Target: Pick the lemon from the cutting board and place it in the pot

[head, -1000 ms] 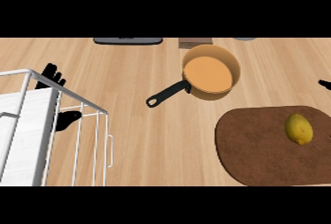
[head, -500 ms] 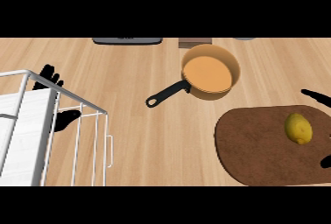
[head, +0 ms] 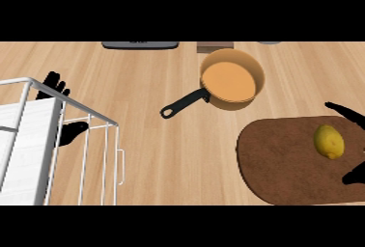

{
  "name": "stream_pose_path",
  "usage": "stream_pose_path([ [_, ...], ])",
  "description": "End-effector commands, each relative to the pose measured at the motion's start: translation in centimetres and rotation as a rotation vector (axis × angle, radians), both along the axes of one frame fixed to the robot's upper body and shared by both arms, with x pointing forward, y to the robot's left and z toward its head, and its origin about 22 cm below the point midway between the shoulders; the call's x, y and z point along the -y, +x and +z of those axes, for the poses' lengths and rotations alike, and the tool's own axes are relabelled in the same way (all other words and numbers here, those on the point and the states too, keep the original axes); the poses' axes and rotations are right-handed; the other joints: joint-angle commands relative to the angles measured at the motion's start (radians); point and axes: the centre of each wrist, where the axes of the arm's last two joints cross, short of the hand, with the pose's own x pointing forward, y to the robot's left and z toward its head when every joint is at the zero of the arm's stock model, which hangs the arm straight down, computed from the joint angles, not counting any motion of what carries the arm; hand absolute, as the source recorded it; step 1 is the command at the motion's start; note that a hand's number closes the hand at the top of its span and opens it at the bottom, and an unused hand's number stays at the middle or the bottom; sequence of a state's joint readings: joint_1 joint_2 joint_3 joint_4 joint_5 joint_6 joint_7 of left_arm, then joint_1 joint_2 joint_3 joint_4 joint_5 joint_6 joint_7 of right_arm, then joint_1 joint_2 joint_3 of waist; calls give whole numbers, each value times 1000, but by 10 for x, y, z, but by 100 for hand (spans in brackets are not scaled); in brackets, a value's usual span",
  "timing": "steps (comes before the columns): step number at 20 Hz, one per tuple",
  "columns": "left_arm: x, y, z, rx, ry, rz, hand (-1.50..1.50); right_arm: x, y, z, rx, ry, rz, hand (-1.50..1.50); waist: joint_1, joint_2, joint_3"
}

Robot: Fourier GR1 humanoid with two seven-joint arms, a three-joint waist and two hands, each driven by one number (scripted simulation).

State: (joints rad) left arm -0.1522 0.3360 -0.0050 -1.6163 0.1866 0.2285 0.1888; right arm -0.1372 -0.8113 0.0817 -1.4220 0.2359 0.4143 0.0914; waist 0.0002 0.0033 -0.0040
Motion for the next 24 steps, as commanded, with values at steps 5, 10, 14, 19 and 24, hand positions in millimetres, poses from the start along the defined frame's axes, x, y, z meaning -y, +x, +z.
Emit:
stream_pose_path([
  [5,6,7,17,34,-20,-20,0,17,17,-32,-29,-37,-26,-150,7,-2,4],
  [10,7,11,-4,30,-32,9,0,5,14,-58,-33,-20,-38,-150,3,-2,4],
  [14,3,-3,14,37,-26,-6,0,27,16,-43,-31,-70,105,150,14,-2,5],
  [19,6,11,14,46,-34,-4,0,-10,17,-83,25,-72,126,150,4,-2,4],
  [24,10,-3,25,39,-16,-5,0,22,11,-60,22,-73,142,150,2,-4,4],
])
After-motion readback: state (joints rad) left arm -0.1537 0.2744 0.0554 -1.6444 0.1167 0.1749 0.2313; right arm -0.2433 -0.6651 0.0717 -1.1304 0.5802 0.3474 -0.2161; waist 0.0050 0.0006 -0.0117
